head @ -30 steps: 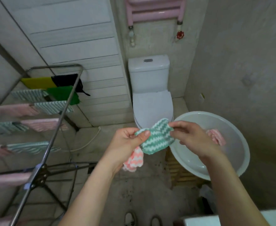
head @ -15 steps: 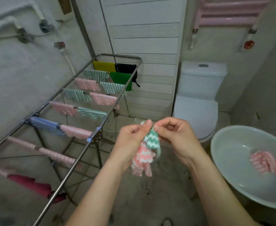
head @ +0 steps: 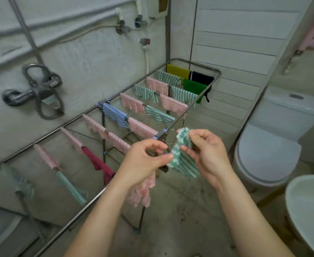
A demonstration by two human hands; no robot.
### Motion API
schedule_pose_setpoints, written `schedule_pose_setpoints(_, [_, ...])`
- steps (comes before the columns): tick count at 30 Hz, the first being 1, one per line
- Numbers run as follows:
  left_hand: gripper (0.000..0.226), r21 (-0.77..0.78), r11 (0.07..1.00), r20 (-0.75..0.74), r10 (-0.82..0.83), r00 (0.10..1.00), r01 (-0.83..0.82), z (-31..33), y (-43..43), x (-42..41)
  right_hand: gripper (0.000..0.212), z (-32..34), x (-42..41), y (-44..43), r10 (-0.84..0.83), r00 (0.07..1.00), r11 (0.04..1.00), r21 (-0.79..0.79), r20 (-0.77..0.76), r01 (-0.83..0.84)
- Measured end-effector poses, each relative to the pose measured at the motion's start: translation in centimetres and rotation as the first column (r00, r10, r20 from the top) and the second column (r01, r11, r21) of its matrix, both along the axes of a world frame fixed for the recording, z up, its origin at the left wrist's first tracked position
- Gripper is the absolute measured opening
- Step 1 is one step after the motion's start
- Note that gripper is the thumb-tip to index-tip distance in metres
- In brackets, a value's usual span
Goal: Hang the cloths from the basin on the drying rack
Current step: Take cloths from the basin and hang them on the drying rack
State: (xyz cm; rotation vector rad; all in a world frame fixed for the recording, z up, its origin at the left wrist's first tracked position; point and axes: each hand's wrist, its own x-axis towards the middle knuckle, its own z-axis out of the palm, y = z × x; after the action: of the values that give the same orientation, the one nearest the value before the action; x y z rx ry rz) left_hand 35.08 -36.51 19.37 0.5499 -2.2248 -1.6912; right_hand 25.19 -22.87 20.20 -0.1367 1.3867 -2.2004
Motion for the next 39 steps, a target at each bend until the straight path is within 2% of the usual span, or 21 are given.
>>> schedule_pose_setpoints(3, [0.029, -0.373, 0.924, 0.028, 0.108, 0.994, -0.090, 0.0, 0.0, 0.4, 0.012, 0.6, 1.3, -1.8, 0.134, 0.988, 0.988, -0.087, 0.080, -0.127])
schedule_pose_setpoints(5, [0.023, -0.431, 0.887, -0.007, 0.179, 0.984, -0.165, -0.1, -0.3, 0.7, 0.010, 0.8, 2.0, -2.8, 0.183, 0.969, 0.976, -0.149, 0.169, -0.158])
schedule_pose_setpoints(8, [0.015, -0.246, 0.948, -0.049, 0.193, 0.980, -0.199, -0.9, -1.4, 1.9, 0.012, 0.8, 2.8, -3.7, 0.248, 0.931, 0.952, -0.247, 0.269, -0.182])
schedule_pose_setpoints(10, [0.021, -0.134, 0.978, -0.022, 0.161, 0.987, -0.163, -1.4, -2.3, 2.9, 0.015, 0.6, 3.3, -4.4, 0.289, 0.909, 0.941, -0.262, 0.302, -0.212])
schedule_pose_setpoints(12, [0.016, -0.020, 0.989, -0.011, 0.149, 0.989, -0.149, -1.4, -3.0, 3.9, 0.020, 0.3, 3.8, -5.0, 0.325, 0.894, 0.935, -0.250, 0.309, -0.253])
schedule_pose_setpoints(14, [0.003, 0.054, 0.990, -0.014, 0.134, 0.991, -0.133, -1.1, -3.5, 4.5, 0.011, 0.2, 4.0, -5.2, 0.365, 0.901, 0.926, -0.189, 0.234, -0.326])
schedule_pose_setpoints(15, [0.006, 0.068, 0.988, -0.016, 0.137, 0.990, -0.136, -0.9, -4.0, 5.2, 0.009, 0.3, 4.3, -5.5, 0.414, 0.898, 0.909, -0.125, 0.147, -0.399])
schedule_pose_setpoints(16, [0.011, 0.071, 0.990, -0.011, 0.119, 0.993, -0.118, -0.8, -4.3, 5.5, 0.023, 0.2, 4.2, -5.5, 0.472, 0.881, 0.881, -0.027, 0.032, -0.472])
schedule_pose_setpoints(18, [0.013, 0.064, 0.995, 0.004, 0.078, 0.997, -0.078, -0.4, -4.9, 6.3, 0.047, 0.5, 4.0, -5.8, 0.617, 0.752, 0.786, 0.236, -0.232, -0.572])
schedule_pose_setpoints(19, [0.013, 0.055, 0.996, 0.008, 0.070, 0.998, -0.070, -0.1, -5.2, 6.6, 0.051, 0.8, 4.0, -6.2, 0.679, 0.647, 0.732, 0.384, -0.347, -0.563])
schedule_pose_setpoints(21, [0.010, 0.022, 0.994, 0.022, 0.104, 0.994, -0.104, 0.4, -5.8, 7.4, 0.044, 1.4, 4.0, -7.5, 0.755, 0.458, 0.654, 0.591, -0.469, -0.473])
schedule_pose_setpoints(24, [0.018, -0.051, 0.985, 0.092, 0.169, 0.981, -0.165, 0.9, -6.6, 8.7, 0.025, 2.2, 4.0, -9.8, 0.784, 0.264, 0.620, 0.725, -0.561, -0.300])
schedule_pose_setpoints(27, [0.021, -0.302, 0.941, 0.181, 0.212, 0.960, -0.151, 1.1, -7.3, 9.9, 0.011, 2.0, 3.5, -11.0, 0.818, 0.045, 0.574, 0.819, -0.573, -0.005])
schedule_pose_setpoints(29, [0.015, -0.458, 0.866, 0.187, 0.315, 0.931, -0.201, 1.3, -8.1, 11.0, 0.011, 1.9, 3.5, -12.2, 0.819, -0.015, 0.574, 0.818, -0.574, 0.038])
schedule_pose_setpoints(31, [0.013, -0.549, 0.793, 0.181, 0.419, 0.890, -0.262, 1.3, -8.7, 12.2, 0.014, 1.7, 3.8, -13.2, 0.794, -0.011, 0.607, 0.794, -0.607, 0.038])
schedule_pose_setpoints(32, [0.014, -0.554, 0.769, 0.154, 0.471, 0.868, -0.319, 1.2, -8.8, 12.8, 0.019, 1.8, 3.9, -13.6, 0.771, 0.011, 0.637, 0.771, -0.637, 0.019])
schedule_pose_setpoints(33, [0.016, -0.535, 0.747, 0.115, 0.527, 0.842, -0.395, 0.9, -9.0, 13.6, 0.023, 1.9, 4.2, -14.2, 0.747, 0.071, 0.664, 0.746, -0.661, -0.052])
schedule_pose_setpoints(34, [0.018, -0.496, 0.727, 0.073, 0.580, 0.811, -0.476, 0.7, -9.3, 14.4, 0.025, 2.0, 4.5, -14.7, 0.729, 0.177, 0.684, 0.709, -0.661, -0.171])
schedule_pose_setpoints(36, [0.023, -0.357, 0.704, 0.010, 0.660, 0.751, -0.614, 0.6, -9.8, 15.7, 0.025, 2.2, 5.2, -15.7, 0.743, 0.382, 0.670, 0.610, -0.550, -0.424])
schedule_pose_setpoints(37, [0.025, -0.265, 0.694, -0.009, 0.692, 0.721, -0.669, 0.7, -10.0, 16.1, 0.024, 2.2, 5.5, -16.1, 0.765, 0.432, 0.644, 0.555, -0.478, -0.527])
schedule_pose_setpoints(39, [0.025, -0.103, 0.663, -0.042, 0.742, 0.669, -0.741, 1.2, -10.2, 17.4, 0.019, 2.1, 6.1, -17.1, 0.819, 0.439, 0.571, 0.452, -0.369, -0.686])
